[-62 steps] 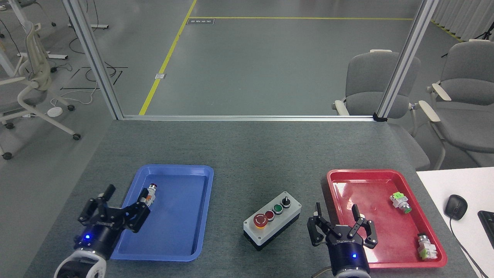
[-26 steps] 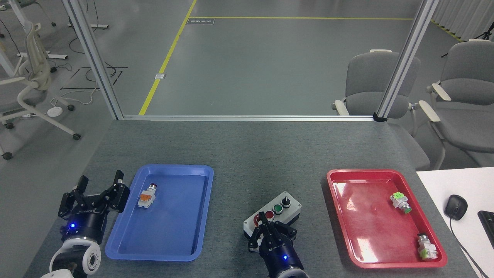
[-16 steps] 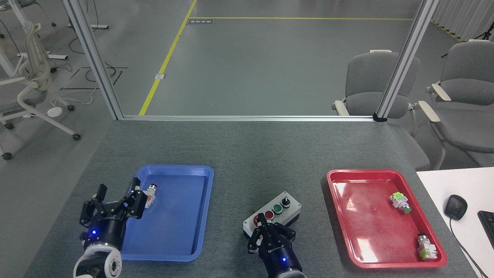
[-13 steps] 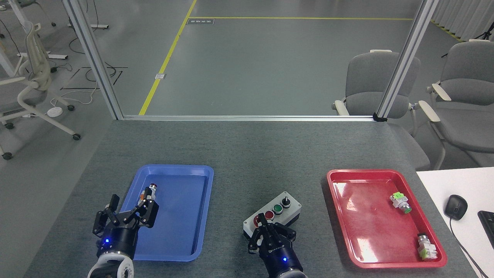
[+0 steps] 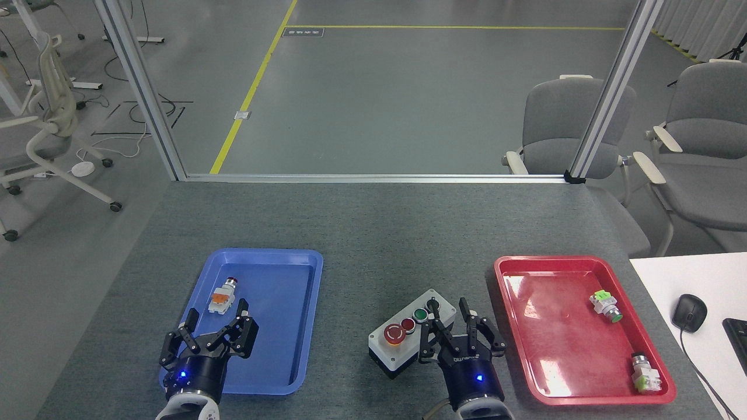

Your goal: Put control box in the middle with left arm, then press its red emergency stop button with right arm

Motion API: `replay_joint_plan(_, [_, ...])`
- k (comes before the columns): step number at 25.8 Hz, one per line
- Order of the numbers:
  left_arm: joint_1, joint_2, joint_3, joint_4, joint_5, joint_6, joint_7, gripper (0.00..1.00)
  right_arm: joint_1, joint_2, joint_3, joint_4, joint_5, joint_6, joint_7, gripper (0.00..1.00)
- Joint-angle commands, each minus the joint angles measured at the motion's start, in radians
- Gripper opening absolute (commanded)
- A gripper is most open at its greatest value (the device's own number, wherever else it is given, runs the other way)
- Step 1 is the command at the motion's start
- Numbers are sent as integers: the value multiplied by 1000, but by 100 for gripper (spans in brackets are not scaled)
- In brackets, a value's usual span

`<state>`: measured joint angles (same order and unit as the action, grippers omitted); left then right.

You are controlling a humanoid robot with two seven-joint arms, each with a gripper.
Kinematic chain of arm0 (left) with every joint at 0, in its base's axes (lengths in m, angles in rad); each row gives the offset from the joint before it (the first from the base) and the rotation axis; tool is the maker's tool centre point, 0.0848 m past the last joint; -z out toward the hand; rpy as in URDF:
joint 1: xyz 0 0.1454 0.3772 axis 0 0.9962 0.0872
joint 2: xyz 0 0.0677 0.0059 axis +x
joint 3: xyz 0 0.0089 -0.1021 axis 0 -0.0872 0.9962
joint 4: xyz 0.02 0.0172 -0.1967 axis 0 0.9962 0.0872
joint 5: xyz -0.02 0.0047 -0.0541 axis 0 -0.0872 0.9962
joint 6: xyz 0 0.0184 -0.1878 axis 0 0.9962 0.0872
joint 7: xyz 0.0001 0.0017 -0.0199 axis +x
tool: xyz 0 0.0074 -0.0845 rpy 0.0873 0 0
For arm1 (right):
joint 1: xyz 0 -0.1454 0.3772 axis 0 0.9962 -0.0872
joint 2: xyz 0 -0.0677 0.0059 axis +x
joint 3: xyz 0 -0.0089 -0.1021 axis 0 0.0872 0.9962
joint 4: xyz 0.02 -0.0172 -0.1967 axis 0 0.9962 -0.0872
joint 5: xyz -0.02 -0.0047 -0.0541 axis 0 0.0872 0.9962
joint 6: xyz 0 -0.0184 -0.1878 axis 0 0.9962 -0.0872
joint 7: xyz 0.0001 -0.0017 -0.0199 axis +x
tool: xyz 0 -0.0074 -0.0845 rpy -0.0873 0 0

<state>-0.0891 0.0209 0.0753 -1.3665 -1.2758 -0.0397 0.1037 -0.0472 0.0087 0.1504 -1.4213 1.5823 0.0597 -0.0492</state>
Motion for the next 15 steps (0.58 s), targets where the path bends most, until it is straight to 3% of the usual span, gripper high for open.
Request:
replay_joint_plan(1, [0, -1, 1, 0, 13, 6, -4, 99, 53, -24, -74, -57, -5, -8, -3, 98])
replay_joint_plan(7, [0, -1, 1, 0, 13, 6, -2, 99, 118, -87, -173, -136, -90, -6, -4, 98])
replay_joint_plan(15, [0, -1, 3, 0, 13, 6, -4, 99, 132, -165, -227, -166, -97, -8, -18, 98])
